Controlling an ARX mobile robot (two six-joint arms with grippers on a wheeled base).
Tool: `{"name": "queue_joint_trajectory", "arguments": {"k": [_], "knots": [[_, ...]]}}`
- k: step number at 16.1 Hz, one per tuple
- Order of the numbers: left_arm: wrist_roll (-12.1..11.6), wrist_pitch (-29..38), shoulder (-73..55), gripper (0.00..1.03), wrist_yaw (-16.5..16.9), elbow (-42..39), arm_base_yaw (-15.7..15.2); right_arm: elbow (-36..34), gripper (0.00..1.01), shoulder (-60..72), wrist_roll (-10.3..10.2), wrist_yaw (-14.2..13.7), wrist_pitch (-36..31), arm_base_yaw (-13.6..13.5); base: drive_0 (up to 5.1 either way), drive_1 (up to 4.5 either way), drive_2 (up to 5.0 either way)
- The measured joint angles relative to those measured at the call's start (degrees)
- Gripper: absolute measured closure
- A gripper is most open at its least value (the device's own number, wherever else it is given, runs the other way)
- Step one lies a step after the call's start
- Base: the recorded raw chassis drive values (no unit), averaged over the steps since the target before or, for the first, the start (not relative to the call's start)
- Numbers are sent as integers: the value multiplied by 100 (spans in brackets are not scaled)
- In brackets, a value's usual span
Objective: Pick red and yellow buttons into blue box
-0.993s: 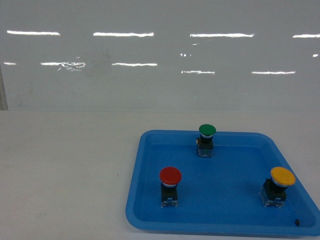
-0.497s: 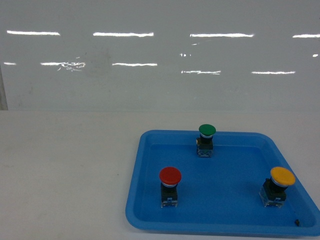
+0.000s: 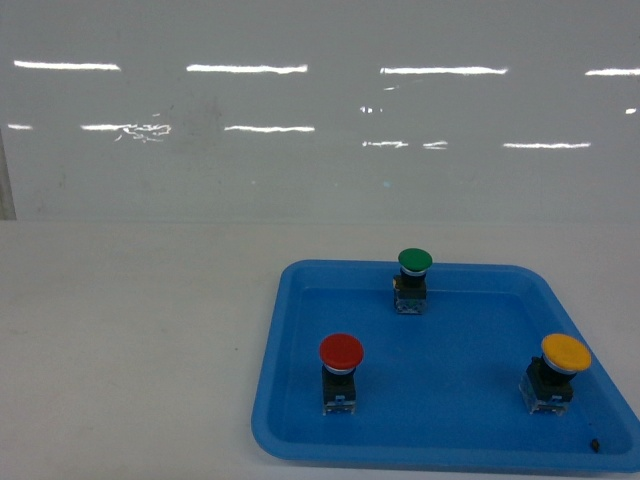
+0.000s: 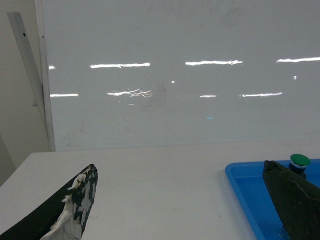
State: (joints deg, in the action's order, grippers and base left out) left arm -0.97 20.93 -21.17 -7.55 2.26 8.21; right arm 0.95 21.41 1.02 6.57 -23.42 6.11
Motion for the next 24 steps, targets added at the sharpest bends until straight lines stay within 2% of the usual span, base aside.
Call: {"name": "queue_joint_trajectory", "arguments": {"k": [2,4,5,6,8,10,12,13,20,24], "knots": [[52,872,-1335,5,-61,450,81,262,3,1368,31,146,-868,35,0,0,0],[142,1659,-3357,5,136,1266,22,1143,3,3357,339,286,-800,63,0,0,0],[83,1438,-4297,5,173,1703,72,1545,3,4258,533,310,-859,-77,0,0,0],[-15,1213,-5147,5,114,2184,321,2094,3,5106,697,339,-817,-251,0,0,0],[-103,1152,-5974,5,-61,2929,671,2817,3,6026,894,365,-595,-555,0,0,0],[-146,883,-6725,5,-260,3556,1158,3320,3,6839,1117,332,-535,-931,0,0,0],[-256,872,-6894,5,-295,3571,1384,3239,3,7031,1421,94,-765,-1132,0,0,0],[-256,907,-6878,5,-321,3578,1338,3239,3,7023,1499,55,-807,-1117,0,0,0],[-256,903,-6878,5,-339,3578,1333,3244,3,7165,1569,-17,-868,-1106,0,0,0],[-256,901,-6878,5,-339,3578,1333,3613,3,7792,1683,-92,-765,-1344,0,0,0]]}}
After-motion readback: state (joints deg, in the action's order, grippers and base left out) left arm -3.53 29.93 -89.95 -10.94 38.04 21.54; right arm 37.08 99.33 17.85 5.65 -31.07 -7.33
